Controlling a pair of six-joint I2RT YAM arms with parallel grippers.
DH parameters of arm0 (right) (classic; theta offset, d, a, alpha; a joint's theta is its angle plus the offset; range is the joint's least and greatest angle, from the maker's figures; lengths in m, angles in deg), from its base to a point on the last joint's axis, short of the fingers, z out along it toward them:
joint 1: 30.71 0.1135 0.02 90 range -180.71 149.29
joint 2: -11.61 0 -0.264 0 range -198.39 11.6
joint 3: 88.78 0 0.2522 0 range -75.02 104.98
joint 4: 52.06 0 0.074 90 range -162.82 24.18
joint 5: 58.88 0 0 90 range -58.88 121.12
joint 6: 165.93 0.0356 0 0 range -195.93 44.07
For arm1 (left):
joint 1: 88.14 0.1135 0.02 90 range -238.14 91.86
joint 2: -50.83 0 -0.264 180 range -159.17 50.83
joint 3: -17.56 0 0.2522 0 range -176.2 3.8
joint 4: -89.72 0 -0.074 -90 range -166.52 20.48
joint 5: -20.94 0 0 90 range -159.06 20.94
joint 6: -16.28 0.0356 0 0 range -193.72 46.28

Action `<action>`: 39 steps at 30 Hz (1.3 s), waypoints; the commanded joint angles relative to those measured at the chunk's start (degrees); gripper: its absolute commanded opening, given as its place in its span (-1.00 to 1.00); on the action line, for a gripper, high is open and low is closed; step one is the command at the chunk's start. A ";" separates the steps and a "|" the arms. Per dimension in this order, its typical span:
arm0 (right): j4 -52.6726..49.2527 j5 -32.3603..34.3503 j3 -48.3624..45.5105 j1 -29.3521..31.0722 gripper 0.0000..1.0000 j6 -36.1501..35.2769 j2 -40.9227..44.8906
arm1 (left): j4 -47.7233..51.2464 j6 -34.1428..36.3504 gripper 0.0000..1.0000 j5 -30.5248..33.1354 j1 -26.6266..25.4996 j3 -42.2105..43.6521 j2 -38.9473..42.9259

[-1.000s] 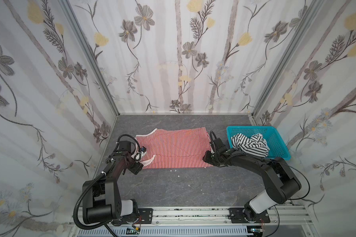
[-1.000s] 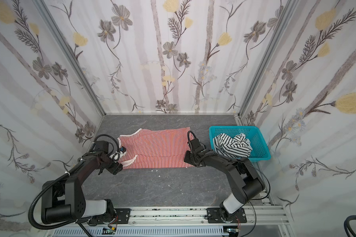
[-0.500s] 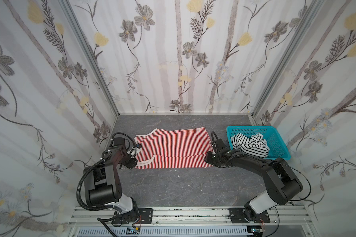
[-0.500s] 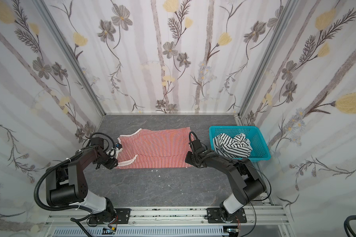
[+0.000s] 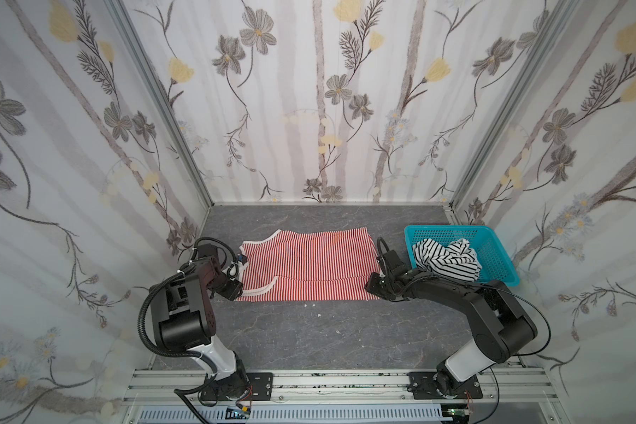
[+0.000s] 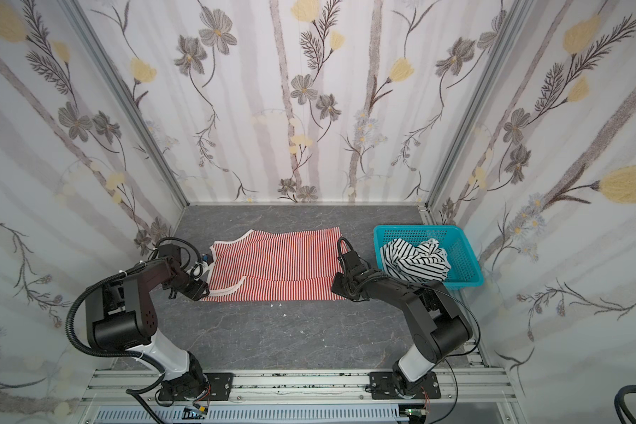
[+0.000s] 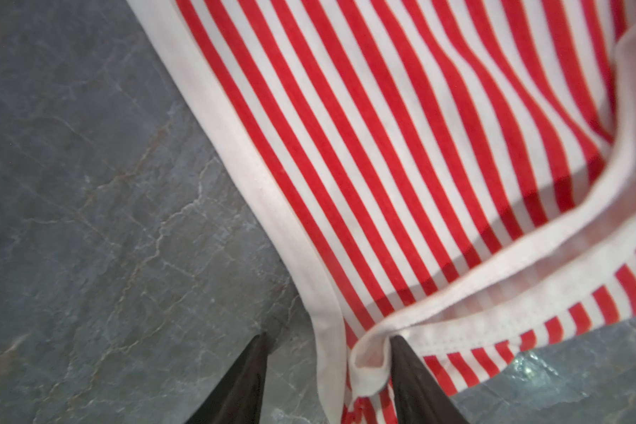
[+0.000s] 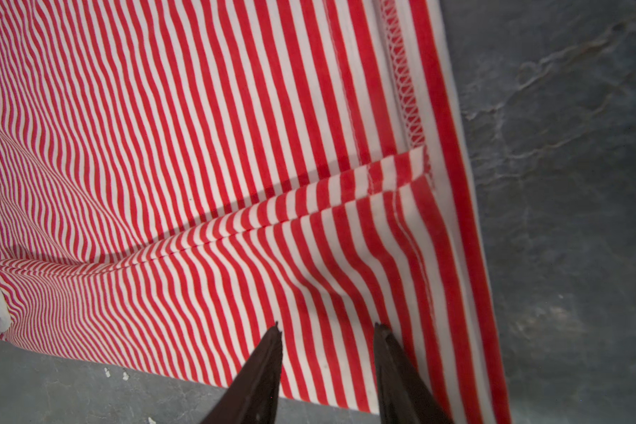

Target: Fold and stack the tank tops

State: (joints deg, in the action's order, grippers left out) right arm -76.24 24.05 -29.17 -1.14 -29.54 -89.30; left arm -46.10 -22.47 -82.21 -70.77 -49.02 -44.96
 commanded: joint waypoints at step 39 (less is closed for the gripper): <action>3.83 1.08 3.60 4.19 -0.20 2.21 0.03 | -4.14 -8.48 -0.58 0.22 -10.68 9.49 11.58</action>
State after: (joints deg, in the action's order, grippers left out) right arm -73.39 24.42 -26.14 2.99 -28.01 -88.51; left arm -50.50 -30.50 -81.25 -81.44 -39.77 -31.95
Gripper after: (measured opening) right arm 0.400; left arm 0.200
